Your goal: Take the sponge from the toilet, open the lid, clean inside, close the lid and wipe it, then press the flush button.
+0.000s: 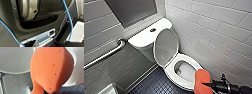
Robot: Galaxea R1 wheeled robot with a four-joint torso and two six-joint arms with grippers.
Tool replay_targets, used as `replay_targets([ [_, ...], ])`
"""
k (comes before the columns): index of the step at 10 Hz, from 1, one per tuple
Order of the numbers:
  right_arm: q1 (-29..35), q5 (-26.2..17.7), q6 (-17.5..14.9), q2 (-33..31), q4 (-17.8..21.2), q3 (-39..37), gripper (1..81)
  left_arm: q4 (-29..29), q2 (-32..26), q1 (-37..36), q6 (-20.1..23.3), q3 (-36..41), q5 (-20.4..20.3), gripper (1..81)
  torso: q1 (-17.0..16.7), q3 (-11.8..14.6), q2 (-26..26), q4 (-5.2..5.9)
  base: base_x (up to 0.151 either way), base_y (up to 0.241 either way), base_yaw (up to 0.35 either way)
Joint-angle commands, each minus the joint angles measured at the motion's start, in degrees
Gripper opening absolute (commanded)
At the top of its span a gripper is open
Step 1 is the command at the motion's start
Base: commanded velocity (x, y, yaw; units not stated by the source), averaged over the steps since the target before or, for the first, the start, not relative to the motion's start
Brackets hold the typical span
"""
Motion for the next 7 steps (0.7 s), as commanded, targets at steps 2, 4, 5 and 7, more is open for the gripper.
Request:
replay_targets([
  [2, 14.3, -8.9, 3.2, 18.8, -1.1, -13.9, 1.0, -0.1, -0.1, 2.6, -0.1, 0.5, 3.0, 81.1, 0.0, 0.0, 0.0, 0.00, 0.000, 0.000, 0.000],
  [4, 16.5, -10.5, 5.4, 28.6, -1.1, -24.3, 1.0, -0.3, -0.4, 2.6, -0.3, 0.5, 3.0, 81.1, 0.0, 0.0, 0.0, 0.00, 0.000, 0.000, 0.000],
  [5, 17.5, -10.6, 8.0, 32.6, -1.2, -28.4, 1.0, -0.3, -0.7, 2.5, -0.3, 0.5, 3.0, 81.1, 0.0, 0.0, 0.0, 0.00, 0.000, 0.000, 0.000],
  [7, 19.0, -10.9, 9.2, 40.0, -1.1, -36.1, 1.0, -0.4, -0.7, 2.6, -0.4, 0.5, 3.0, 81.1, 0.0, 0.0, 0.0, 0.00, 0.000, 0.000, 0.000],
])
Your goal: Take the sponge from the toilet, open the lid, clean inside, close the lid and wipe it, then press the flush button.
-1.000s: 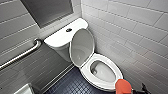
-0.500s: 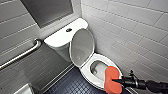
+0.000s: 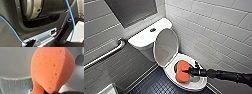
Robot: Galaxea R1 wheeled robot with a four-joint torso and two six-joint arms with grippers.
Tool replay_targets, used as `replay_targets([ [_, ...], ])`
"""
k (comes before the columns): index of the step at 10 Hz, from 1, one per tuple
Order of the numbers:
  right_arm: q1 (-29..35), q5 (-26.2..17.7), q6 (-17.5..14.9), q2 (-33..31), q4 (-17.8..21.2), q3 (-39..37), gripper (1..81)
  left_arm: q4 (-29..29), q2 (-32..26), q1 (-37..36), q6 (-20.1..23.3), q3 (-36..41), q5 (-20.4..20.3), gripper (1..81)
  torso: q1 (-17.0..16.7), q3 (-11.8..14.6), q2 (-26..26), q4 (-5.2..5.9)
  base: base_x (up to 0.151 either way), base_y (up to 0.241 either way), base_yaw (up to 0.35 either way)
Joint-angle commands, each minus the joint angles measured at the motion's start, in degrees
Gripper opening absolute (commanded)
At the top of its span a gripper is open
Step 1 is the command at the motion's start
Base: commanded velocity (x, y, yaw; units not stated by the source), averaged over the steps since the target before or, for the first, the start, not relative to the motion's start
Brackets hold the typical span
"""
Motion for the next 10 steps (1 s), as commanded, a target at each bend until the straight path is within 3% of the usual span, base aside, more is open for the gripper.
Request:
replay_targets([
  [1, 10.4, -4.6, 4.6, 14.5, -0.3, -15.2, 1.0, -0.3, -0.1, 2.6, -0.2, 0.6, 3.0, 81.1, 0.0, 0.0, 0.0, 0.00, 0.000, 0.000, 0.000],
  [4, 11.4, -5.6, 5.5, 24.3, 5.1, -27.9, 1.0, -0.3, -0.3, 2.5, -0.2, 0.6, 3.0, 81.1, 0.0, 0.0, 0.0, 0.00, 0.000, 0.000, 0.000],
  [6, 11.1, -5.3, 8.5, 30.5, 5.4, -39.2, 1.0, -0.4, -0.4, 2.7, -0.3, 0.6, 3.0, 81.1, 0.0, 0.0, 0.0, 0.00, 0.000, 0.000, 0.000],
  [8, 9.5, -5.7, 8.0, 32.5, 4.6, -40.8, 1.0, -0.4, -0.4, 2.7, -0.3, 0.6, 3.0, 81.1, 0.0, 0.0, 0.0, 0.00, 0.000, 0.000, 0.000],
  [10, 6.0, -5.7, 8.0, 30.6, 2.4, -36.4, 1.0, -0.4, -0.4, 2.8, -0.3, 0.6, 3.0, 81.1, 0.0, 0.0, 0.0, 0.00, 0.000, 0.000, 0.000],
])
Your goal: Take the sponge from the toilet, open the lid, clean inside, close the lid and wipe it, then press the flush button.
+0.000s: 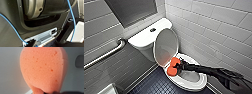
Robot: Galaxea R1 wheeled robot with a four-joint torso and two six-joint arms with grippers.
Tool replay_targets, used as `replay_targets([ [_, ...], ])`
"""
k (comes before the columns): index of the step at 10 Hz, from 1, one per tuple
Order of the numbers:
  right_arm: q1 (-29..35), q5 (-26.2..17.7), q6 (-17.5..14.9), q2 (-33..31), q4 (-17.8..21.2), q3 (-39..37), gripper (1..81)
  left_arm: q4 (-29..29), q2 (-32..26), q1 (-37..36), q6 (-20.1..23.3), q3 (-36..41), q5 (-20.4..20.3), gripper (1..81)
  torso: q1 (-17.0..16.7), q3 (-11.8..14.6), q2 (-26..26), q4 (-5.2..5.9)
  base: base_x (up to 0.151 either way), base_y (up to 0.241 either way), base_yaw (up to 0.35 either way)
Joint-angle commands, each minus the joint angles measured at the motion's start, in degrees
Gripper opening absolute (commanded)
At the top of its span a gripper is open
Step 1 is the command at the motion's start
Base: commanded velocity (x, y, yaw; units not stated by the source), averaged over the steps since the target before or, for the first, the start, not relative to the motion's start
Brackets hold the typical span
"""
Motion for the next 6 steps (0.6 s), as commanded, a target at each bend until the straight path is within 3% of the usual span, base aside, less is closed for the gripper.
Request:
replay_targets([
  [1, 2.9, -1.3, 1.9, -0.8, -2.7, 10.3, 1.0, -0.3, -0.3, 2.7, 0.2, 0.6, 3.0, 81.1, 0.0, 0.0, 0.0, 0.00, 0.000, 0.000, 0.000],
  [3, 1.2, -1.0, 2.0, -8.6, -3.8, 21.8, 1.0, -0.1, -0.1, 2.5, 0.3, 0.6, 3.1, 81.1, 0.0, 0.0, 0.0, 0.00, 0.000, 0.000, 0.000],
  [6, -2.3, -0.8, 2.0, -15.4, -4.2, 27.1, 1.0, -0.1, -0.1, 2.5, 0.4, 0.6, 3.0, 81.1, 0.0, 0.0, 0.0, 0.00, 0.000, 0.000, 0.000],
])
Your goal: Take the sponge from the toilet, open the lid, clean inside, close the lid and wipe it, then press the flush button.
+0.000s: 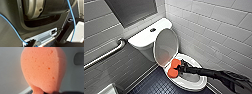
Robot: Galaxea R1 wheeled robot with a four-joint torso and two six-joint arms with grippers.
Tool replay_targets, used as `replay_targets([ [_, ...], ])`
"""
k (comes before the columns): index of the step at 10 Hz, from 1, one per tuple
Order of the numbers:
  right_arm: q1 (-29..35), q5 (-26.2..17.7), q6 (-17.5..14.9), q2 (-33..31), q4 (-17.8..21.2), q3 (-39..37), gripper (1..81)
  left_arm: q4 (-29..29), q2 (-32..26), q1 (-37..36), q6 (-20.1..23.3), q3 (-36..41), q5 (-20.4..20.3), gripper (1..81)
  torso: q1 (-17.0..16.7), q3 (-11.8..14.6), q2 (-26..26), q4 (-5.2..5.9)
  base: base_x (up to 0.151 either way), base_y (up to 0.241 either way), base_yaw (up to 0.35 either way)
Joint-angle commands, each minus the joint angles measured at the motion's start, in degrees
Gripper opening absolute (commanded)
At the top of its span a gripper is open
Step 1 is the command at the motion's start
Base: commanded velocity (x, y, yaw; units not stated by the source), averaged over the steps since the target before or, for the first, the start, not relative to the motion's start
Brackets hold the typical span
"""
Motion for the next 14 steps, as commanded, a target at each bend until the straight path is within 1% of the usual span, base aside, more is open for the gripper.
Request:
replay_targets([
  [1, -1.7, -3.6, 1.0, -12.2, -3.9, 20.0, 1.0, -0.1, -0.2, 2.6, 0.4, 0.6, 3.0, 81.1, 0.0, 0.0, 0.0, 0.00, 0.000, 0.000, 0.000],
  [3, -3.7, -3.6, 0.9, -17.2, -4.6, 23.6, 1.0, 0.1, -0.2, 2.7, 0.4, 0.6, 3.1, 81.1, 0.0, 0.0, 0.0, 0.00, 0.000, 0.000, 0.000],
  [7, -7.0, -3.2, 0.9, -32.2, -5.0, 33.6, 1.0, 0.5, -0.5, 2.7, 0.4, 0.6, 3.1, 81.1, 0.0, 0.0, 0.0, 0.00, 0.000, 0.000, 0.000],
  [10, -8.1, -3.1, 0.9, -42.5, -5.6, 41.6, 1.0, 0.1, -1.2, 2.0, 0.4, 0.8, 3.0, 81.1, 0.0, 0.0, 0.0, 0.00, 0.000, 0.000, 0.000],
  [13, -8.0, -3.3, 0.9, -50.7, -6.1, 48.8, 1.0, 0.1, -1.5, 1.1, 0.4, 1.0, 2.9, 81.1, 0.0, 0.0, 0.0, 0.00, 0.000, 0.000, 0.000],
  [14, -8.2, -3.6, 0.9, -52.2, -7.1, 50.8, 1.0, 0.1, -1.9, 0.7, 0.3, 1.1, 2.9, 81.1, 0.0, 0.0, 0.0, 0.00, 0.000, 0.000, 0.000],
])
